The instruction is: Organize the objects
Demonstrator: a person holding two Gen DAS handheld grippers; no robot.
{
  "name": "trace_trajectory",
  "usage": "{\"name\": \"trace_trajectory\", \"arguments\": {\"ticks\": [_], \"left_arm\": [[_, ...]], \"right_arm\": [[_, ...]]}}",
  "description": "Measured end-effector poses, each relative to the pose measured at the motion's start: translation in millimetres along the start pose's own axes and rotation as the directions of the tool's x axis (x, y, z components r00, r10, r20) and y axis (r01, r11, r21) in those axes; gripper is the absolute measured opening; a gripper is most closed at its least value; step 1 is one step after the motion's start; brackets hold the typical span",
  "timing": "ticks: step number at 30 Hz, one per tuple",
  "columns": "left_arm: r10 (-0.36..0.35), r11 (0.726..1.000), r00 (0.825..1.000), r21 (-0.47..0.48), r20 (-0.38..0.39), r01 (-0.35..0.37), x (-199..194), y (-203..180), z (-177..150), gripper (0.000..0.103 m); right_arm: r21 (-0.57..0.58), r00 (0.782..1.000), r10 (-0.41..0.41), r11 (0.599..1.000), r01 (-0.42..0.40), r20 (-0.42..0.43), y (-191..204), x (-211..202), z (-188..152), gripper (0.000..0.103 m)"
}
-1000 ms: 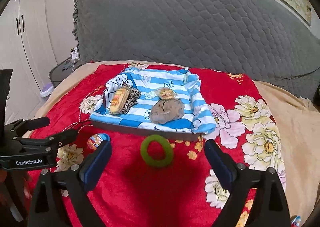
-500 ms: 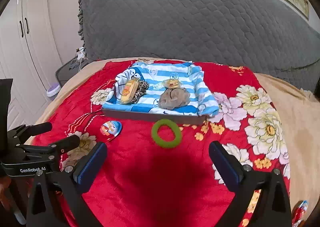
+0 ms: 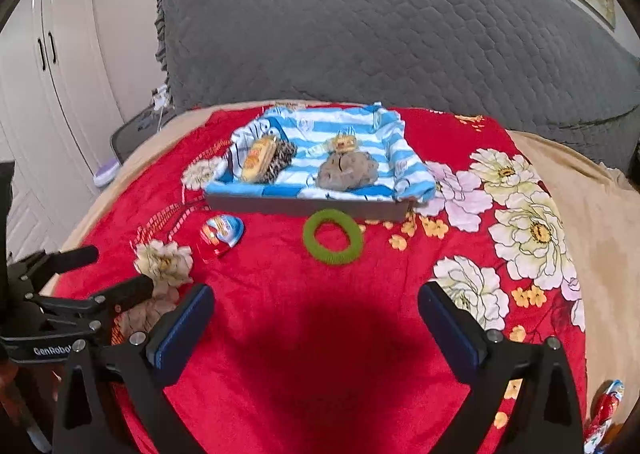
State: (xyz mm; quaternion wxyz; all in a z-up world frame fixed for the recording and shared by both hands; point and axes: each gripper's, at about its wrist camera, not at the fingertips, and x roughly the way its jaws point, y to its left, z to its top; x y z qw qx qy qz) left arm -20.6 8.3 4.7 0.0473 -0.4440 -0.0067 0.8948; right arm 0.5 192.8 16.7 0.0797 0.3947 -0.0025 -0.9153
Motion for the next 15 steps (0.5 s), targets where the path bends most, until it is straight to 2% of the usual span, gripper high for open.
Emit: {"name": "trace_trajectory", "arguments": {"ticks": [15], "left_arm": [[-0.011, 1.000, 0.999, -0.014, -0.041, 0.010, 22.1, 1.3, -11.9, 0.100]], "right_arm": [[0.007, 0.999, 0.014, 1.000, -0.014, -0.049, 0.5, 20.1, -15.0, 0.103]]}}
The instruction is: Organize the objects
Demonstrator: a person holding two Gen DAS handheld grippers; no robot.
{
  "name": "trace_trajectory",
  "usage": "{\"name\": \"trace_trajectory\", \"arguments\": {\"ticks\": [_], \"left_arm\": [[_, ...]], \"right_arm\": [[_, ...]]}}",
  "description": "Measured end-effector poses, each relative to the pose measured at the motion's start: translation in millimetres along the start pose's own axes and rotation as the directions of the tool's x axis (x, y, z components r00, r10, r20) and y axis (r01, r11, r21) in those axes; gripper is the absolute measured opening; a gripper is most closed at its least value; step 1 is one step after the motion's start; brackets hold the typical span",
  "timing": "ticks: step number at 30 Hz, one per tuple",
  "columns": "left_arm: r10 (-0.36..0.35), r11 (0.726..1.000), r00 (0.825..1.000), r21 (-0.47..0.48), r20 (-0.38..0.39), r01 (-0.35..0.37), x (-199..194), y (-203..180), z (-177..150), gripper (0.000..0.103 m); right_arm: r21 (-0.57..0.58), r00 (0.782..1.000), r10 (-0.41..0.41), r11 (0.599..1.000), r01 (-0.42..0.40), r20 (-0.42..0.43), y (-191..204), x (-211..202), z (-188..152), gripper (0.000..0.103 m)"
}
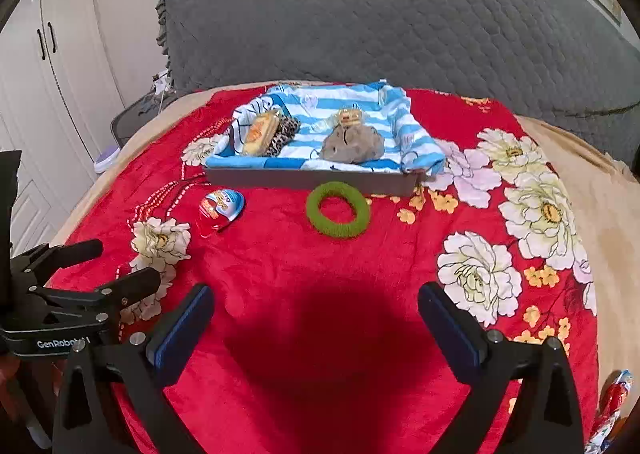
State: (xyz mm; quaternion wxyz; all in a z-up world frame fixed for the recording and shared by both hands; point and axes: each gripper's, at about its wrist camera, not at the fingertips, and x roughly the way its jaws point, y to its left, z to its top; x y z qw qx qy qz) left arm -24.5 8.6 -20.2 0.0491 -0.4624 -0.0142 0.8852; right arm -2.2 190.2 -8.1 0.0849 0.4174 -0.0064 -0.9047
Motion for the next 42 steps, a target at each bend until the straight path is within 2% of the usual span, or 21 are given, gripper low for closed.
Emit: {"name": "trace_trajectory", "arguments": {"ticks": [11, 21, 42], "left_arm": [[-0.001, 0.999, 1.000, -0.045, -0.015, 0.000, 30.0, 14.6, 7.6, 0.100], [0.004, 0.999, 1.000, -0.034, -0.026, -0.005, 50.8, 14.0, 15.7, 0.100], [-0.017, 1.000, 1.000, -0.019, 0.000, 0.017, 60.8, 10.9, 37.6, 0.100]], "right_arm": [[0.023, 1.000, 0.008, 1.000, -0.008, -0.020, -2.1, 29.7, 5.2, 0.103], [0.038, 1.000, 0.014, 0.999, -0.013, -0.023, -5.6, 50.5, 15.0, 0.103], [0.034, 1.000, 0.003, 0.999, -0.002, -0.022, -6.5, 69.5, 23.6, 0.102]]}}
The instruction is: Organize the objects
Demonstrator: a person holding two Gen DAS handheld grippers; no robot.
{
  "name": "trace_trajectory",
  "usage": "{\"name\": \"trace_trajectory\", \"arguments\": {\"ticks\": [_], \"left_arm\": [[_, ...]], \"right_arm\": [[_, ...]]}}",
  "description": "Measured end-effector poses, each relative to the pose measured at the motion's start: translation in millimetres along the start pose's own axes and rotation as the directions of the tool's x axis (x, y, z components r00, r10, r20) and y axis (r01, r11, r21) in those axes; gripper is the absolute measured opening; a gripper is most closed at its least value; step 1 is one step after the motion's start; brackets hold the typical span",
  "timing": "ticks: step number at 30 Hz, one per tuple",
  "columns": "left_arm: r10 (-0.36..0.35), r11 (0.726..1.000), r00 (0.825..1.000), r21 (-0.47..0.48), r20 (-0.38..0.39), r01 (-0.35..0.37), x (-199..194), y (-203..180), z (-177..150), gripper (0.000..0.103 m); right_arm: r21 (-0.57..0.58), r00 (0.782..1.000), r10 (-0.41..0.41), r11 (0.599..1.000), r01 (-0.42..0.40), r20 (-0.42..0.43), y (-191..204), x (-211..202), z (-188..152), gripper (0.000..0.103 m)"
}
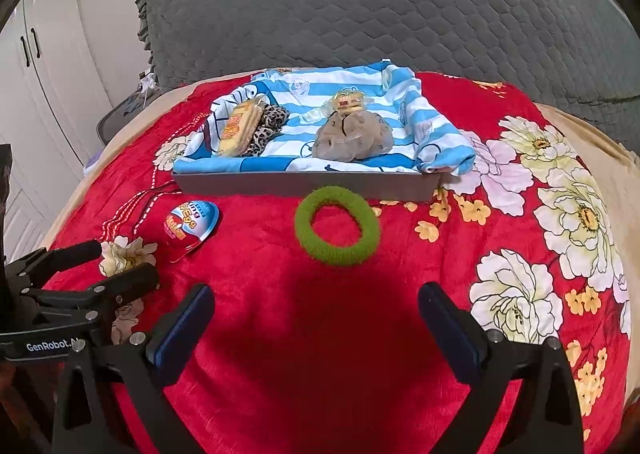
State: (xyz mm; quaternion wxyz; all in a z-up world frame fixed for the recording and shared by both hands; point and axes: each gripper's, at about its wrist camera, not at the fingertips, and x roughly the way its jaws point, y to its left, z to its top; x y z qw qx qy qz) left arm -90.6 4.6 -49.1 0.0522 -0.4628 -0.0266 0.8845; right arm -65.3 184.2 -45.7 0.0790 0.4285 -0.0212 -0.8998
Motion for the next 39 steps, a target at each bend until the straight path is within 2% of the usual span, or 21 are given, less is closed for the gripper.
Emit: {"name": "trace_trajectory", "arguments": {"ticks": [20, 39], "left_arm": [[-0.010, 0.998, 1.000, 0.058, -0.010, 0.010, 35.8, 7.3, 21.1, 0.100], [-0.027, 0.997, 0.999, 0.070, -0.022, 0.029, 71.5, 9.6, 31.2, 0.100]], "right_arm": [[-0.022, 1.000, -0.023, 1.000, 0.023, -0.019, -4.3, 40.2, 13.5, 0.102], [-0.025, 0.999, -0.036, 0.999, 0.035, -0.041, -12.8, 85.0, 18.8, 0.102]]}}
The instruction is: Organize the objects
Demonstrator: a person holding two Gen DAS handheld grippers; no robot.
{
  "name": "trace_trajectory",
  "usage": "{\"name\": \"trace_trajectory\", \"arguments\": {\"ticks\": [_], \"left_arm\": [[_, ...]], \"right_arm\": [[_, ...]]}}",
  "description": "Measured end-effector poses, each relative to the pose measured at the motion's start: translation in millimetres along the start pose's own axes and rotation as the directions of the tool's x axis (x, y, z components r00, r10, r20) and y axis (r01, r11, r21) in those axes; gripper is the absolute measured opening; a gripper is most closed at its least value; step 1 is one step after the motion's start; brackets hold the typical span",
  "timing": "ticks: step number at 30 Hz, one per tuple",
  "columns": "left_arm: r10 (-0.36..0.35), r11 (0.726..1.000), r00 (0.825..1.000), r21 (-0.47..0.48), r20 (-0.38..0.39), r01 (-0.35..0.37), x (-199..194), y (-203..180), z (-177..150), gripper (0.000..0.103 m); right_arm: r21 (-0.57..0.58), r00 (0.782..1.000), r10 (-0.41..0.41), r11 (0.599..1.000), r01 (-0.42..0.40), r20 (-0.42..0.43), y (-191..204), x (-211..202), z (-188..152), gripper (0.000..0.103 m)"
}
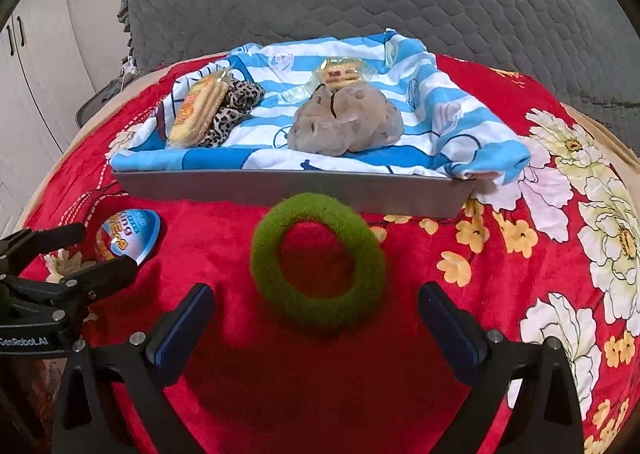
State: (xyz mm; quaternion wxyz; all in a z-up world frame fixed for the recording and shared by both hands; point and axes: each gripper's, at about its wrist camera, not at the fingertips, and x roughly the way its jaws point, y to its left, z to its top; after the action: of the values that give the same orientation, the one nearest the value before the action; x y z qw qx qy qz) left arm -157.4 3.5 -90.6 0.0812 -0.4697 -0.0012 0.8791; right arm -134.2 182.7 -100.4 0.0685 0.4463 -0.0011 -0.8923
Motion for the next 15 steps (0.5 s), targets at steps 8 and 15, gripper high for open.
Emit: {"name": "trace_trajectory", "arguments": {"ticks": [8, 15], "left_arm": [[0.000, 1.000, 1.000, -0.005, 0.003, 0.000, 7.0, -0.6, 3.9, 0.100], [-0.004, 1.000, 1.000, -0.007, 0.001, 0.004, 14.2, 0.8, 4.7, 0.100]], "right_arm": [[-0.006, 1.000, -0.001, 1.000, 0.001, 0.004, -0.8, 7.3, 5.0, 0.102], [-0.018, 1.000, -0.001, 1.000, 0.001, 0.000, -0.7, 13.4, 9.0, 0.099]]}}
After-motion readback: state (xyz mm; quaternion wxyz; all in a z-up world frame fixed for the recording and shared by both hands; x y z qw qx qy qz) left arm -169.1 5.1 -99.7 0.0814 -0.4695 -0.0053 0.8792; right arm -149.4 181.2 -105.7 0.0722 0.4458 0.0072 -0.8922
